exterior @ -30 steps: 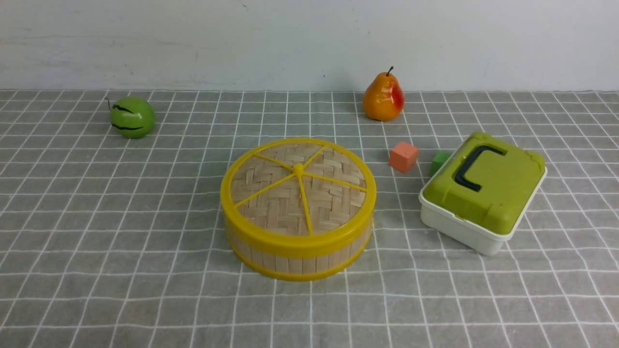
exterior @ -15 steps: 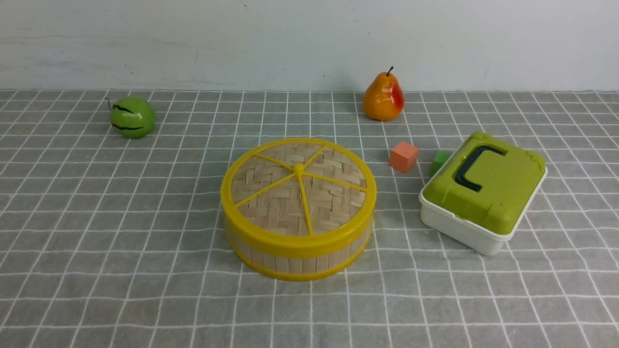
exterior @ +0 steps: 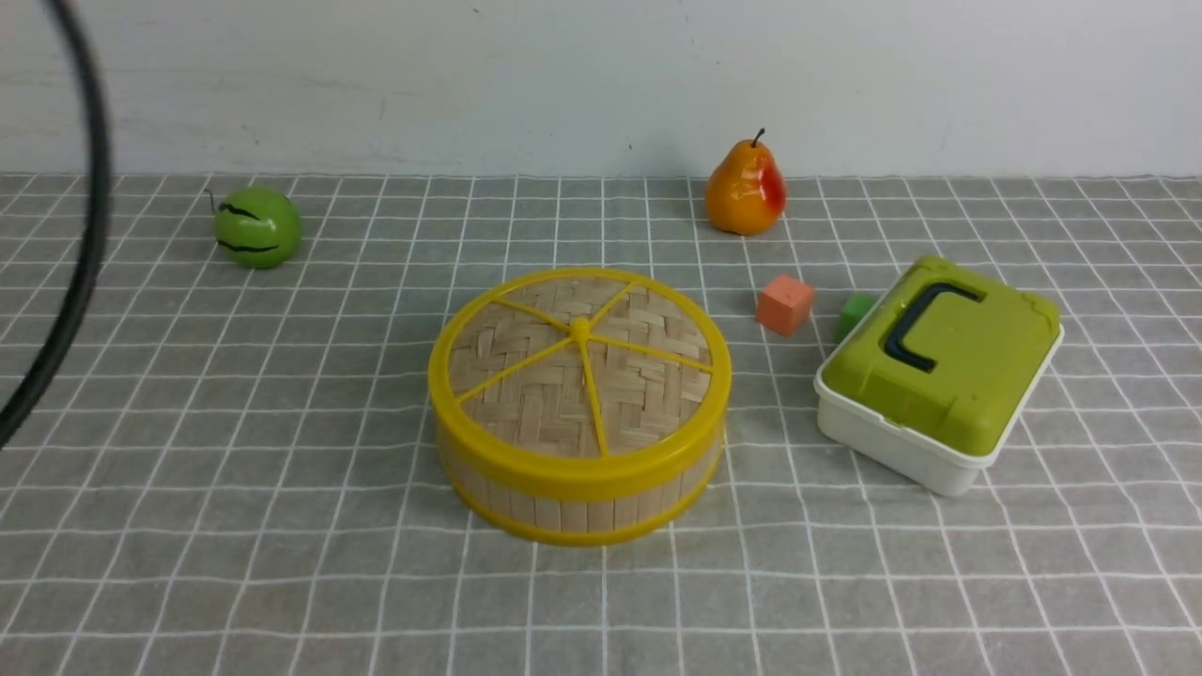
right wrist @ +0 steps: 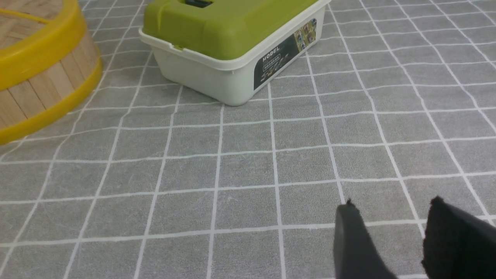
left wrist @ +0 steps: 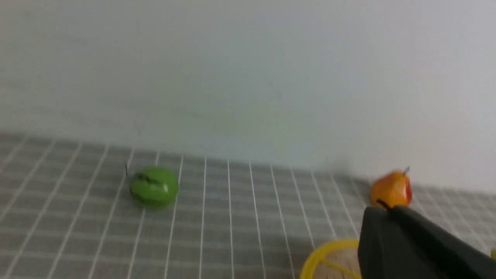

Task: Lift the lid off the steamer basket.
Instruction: Use the left arm to lift the lid of the steamer

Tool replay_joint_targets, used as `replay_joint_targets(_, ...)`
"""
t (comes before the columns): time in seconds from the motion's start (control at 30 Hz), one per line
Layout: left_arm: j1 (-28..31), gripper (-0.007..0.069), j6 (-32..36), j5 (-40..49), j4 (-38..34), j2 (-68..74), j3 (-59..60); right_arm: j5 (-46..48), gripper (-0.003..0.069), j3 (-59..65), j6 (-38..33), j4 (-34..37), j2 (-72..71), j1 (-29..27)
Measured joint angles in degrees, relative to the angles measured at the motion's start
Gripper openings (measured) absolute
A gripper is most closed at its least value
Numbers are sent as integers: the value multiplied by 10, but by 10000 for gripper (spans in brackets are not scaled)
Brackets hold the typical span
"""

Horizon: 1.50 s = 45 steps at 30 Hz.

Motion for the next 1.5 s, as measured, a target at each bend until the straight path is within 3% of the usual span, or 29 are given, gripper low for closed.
replay_joint_targets(0.1, -14, -13, 33, 87, -29, 71, -79, 0, 242, 0, 0, 0, 0, 0)
replay_joint_targets(0.27, -87, -13, 84, 249, -66, 228, -248, 0, 242, 0, 0, 0, 0, 0)
replay_joint_targets(0.57, -204, -13, -21, 352, 103, 401, -388, 0, 242, 0, 0, 0, 0, 0)
replay_joint_targets(0.8, -249, -8, -40, 364, 141, 505, -445, 0, 242, 0, 0, 0, 0, 0)
replay_joint_targets(1.2, -263, 332, -41, 382, 170, 676, -581, 0, 242, 0, 0, 0, 0, 0)
replay_joint_targets(1.5, -263, 361, -46, 387, 170, 711, -589, 0, 242, 0, 0, 0, 0, 0)
